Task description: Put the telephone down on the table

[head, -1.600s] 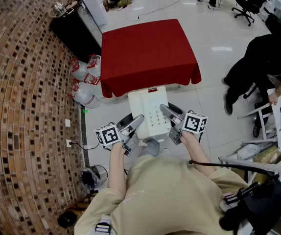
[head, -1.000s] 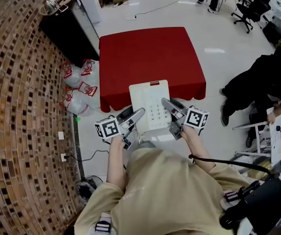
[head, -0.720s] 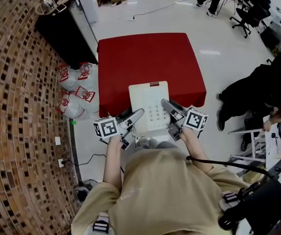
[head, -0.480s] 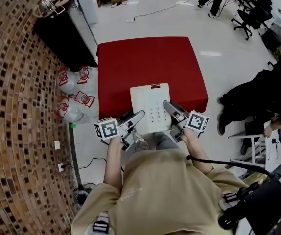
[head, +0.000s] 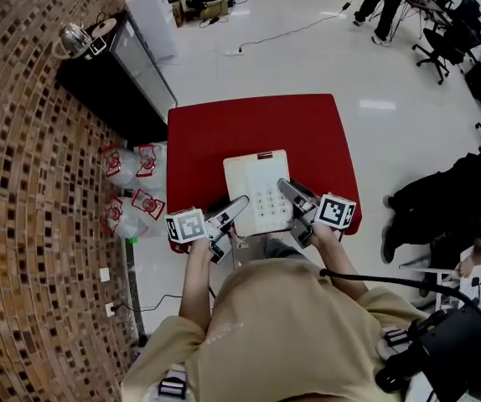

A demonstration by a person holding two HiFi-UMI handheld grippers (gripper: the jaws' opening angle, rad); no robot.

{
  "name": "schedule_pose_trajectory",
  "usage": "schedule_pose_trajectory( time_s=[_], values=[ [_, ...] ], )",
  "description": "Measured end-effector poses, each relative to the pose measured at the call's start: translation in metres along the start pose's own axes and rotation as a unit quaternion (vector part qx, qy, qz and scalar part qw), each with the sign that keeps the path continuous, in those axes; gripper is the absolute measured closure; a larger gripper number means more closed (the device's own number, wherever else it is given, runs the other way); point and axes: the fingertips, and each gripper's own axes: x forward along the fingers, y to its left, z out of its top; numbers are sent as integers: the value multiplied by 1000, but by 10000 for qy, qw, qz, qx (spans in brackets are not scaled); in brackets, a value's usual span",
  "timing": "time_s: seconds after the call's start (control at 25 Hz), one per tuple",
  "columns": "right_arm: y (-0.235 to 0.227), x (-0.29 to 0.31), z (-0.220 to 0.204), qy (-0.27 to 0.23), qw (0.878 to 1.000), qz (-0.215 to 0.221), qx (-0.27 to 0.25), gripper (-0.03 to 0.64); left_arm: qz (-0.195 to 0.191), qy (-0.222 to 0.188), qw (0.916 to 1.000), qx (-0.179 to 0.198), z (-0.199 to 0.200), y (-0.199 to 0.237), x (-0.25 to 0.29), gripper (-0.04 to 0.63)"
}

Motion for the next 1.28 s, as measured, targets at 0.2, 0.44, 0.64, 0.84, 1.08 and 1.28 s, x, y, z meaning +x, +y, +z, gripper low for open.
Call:
schedule_pose_trajectory(
  time_s=[0.2, 0.44, 0.64, 0.84, 1.08, 1.28],
  values=[
    [-52, 36, 52, 144, 9996, -29, 247, 419, 254, 27, 9997, -47, 46, 21, 57, 215],
    [-139, 83, 94, 396, 9967, -380, 603, 417, 444, 99, 9982, -378, 88, 94, 118, 215],
    [-196, 154, 121, 461, 9968, -334, 556, 408, 778, 287, 9937, -759, 131, 182, 146, 215],
    [-289, 211, 121, 564, 9867, -1270, 849, 399, 809, 469, 9906, -997, 177, 268, 173, 215],
    [-372, 263, 133, 718, 9775, -1707, 1006, 390, 997, 733, 9837, -1308, 209, 353, 211, 215],
    [-413, 278, 141, 827, 9671, -2226, 915, 398, 1255, 967, 9782, -1344, 216, 387, 237, 213]
  ],
)
